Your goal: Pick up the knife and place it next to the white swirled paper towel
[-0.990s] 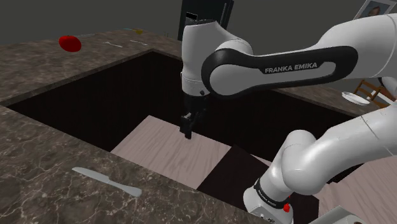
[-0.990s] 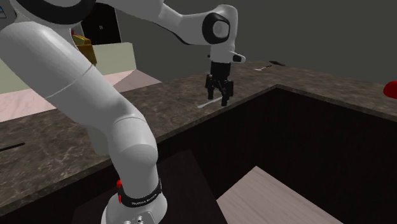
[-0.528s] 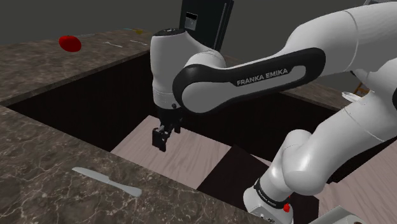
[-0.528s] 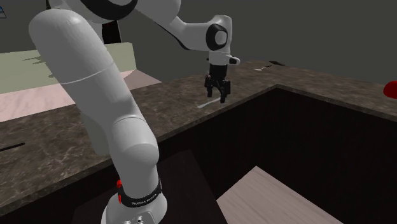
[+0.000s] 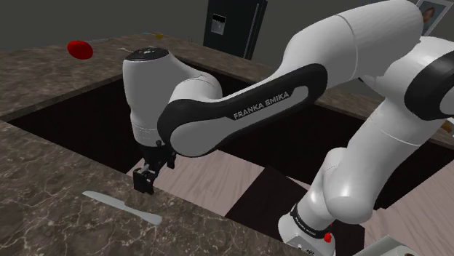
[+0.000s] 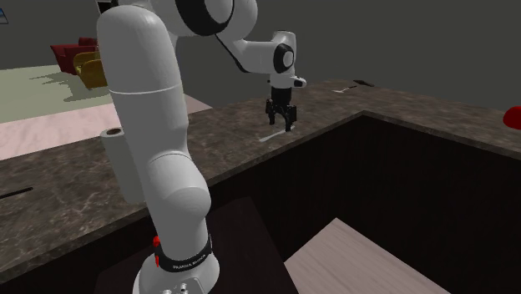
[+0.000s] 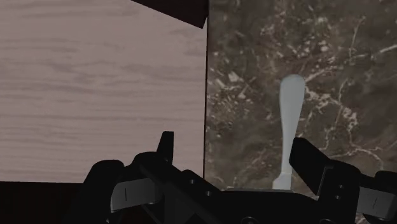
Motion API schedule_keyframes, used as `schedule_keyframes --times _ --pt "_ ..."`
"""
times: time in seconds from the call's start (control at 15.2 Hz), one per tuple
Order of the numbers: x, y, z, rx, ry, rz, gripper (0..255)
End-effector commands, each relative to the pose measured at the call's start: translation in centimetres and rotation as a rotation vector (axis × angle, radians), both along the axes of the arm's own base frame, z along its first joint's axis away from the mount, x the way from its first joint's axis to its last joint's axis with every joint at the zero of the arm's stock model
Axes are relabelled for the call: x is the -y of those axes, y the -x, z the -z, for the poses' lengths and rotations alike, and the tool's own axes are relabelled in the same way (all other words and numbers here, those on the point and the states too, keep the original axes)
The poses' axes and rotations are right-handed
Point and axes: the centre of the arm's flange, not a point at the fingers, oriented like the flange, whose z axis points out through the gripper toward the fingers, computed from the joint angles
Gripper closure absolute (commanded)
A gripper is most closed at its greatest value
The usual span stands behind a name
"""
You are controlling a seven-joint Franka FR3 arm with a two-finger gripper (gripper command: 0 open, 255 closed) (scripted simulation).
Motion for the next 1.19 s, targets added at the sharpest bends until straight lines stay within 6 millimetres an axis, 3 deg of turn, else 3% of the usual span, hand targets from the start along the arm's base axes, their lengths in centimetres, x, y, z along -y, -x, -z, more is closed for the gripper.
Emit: schedule_keyframes --times 0.0,0.33,0.86,1.12 --pt "-2.3 -0.7 0.8 0.010 -0.010 -0.016 0" --pt "-8.1 -2.0 2.4 0.033 -0.032 -0.058 0" --pt "-8.3 -2.1 6.5 0.034 -0.033 -0.060 0" --pt "-8.3 -2.1 6.5 0.034 -0.033 -0.060 0"
